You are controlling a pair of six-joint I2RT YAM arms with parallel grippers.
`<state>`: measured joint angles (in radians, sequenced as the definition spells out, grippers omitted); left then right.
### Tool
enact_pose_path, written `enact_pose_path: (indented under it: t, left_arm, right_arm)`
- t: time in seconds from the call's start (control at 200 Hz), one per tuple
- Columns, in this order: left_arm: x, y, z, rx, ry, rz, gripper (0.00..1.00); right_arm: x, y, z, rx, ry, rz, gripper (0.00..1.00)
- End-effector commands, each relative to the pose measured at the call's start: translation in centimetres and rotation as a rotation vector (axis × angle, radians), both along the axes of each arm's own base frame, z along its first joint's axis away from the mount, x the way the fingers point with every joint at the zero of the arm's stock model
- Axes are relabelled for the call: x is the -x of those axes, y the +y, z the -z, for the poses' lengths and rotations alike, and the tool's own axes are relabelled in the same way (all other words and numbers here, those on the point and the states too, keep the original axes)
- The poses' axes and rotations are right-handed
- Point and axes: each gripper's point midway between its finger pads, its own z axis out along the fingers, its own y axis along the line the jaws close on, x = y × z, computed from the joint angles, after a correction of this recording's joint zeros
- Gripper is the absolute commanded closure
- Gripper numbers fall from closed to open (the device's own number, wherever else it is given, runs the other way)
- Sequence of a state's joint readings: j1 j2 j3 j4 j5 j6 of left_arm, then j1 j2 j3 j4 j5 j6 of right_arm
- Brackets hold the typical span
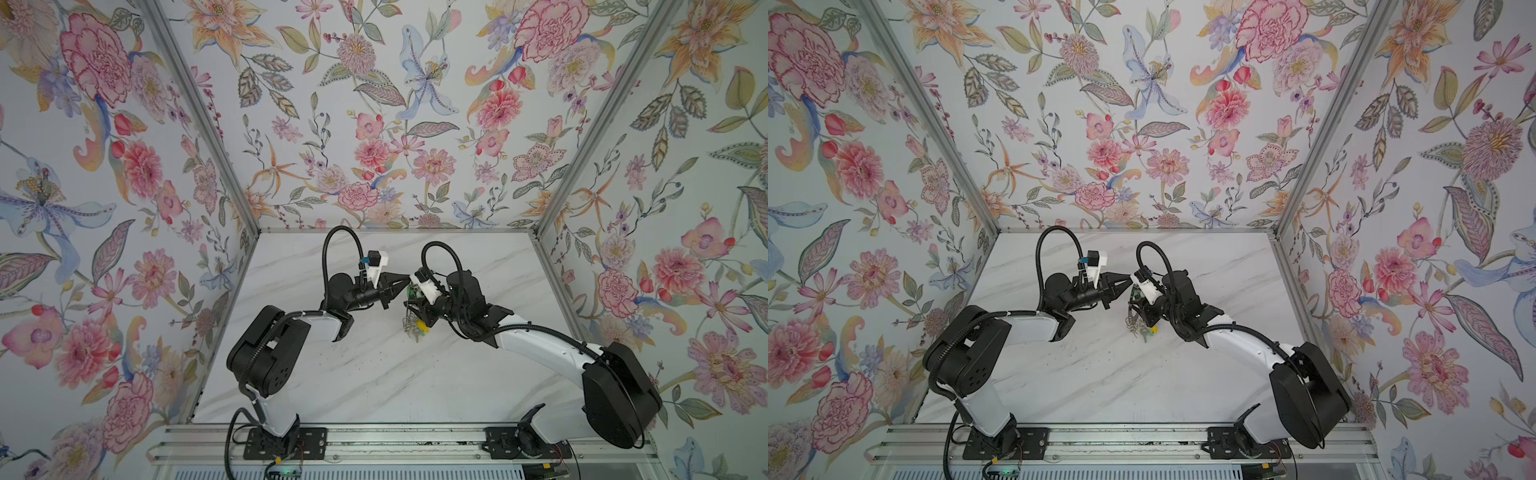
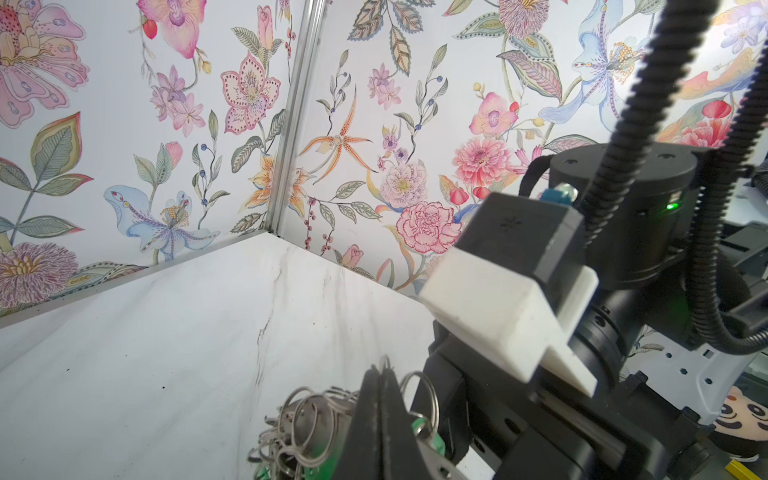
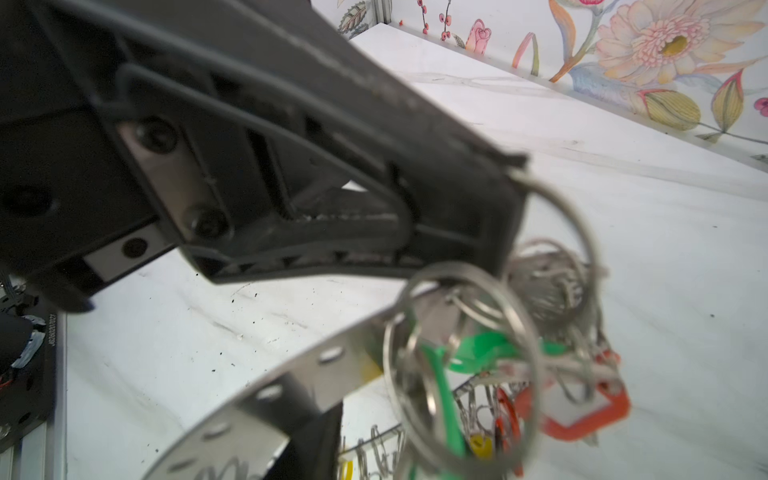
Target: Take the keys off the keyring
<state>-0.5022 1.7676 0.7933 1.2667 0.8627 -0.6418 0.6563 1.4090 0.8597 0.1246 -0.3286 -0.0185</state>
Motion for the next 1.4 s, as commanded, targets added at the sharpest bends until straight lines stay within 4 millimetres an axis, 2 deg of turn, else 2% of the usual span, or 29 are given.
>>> enact_pose_path:
  t: [0.0, 0.265, 0.46, 0.606, 0.716, 0.956, 1.141, 1.396]
  left_arm:
    - [0.9, 0.6, -4.4, 0.084, -0.133, 0.017, 1.00]
    - [1.6, 0.7, -4.3, 0.093, -0.144, 0.060, 1.00]
    - [2.3, 0.5, -4.3, 0.090, -0.147, 0.103, 1.00]
    - [2.8, 0.3, -3.9, 0.082, -0.139, 0.144, 1.00]
    - [3.4, 0.2, -3.8, 0.085, -0.135, 0.181, 1.00]
    - [3.3, 0.3, -3.8, 0.099, -0.127, 0.184, 1.00]
    - [2.9, 0.2, -3.7, 0.096, -0.119, 0.179, 1.00]
    - [2.2, 0.4, -4.0, 0.074, -0.131, 0.122, 1.00]
  right_arm:
    - [1.0, -1.3, -0.6, 0.010, -0.007, -0.006, 0.70]
    - [0.7, -4.9, -3.5, -0.048, -0.045, 0.048, 0.71]
    - [-0.5, -6.2, -5.9, -0.170, -0.059, 0.089, 0.73]
    - [-1.3, -5.1, -8.2, -0.276, -0.078, 0.048, 0.75]
    - [-1.7, -4.1, -9.1, -0.315, -0.066, 0.005, 0.76]
    - [-0.3, -2.3, -9.2, -0.339, -0.033, -0.096, 0.76]
    - [0.8, -1.9, -9.9, -0.346, -0.040, -0.136, 0.76]
    - [1.6, -2.0, -9.6, -0.328, -0.041, -0.142, 0.77]
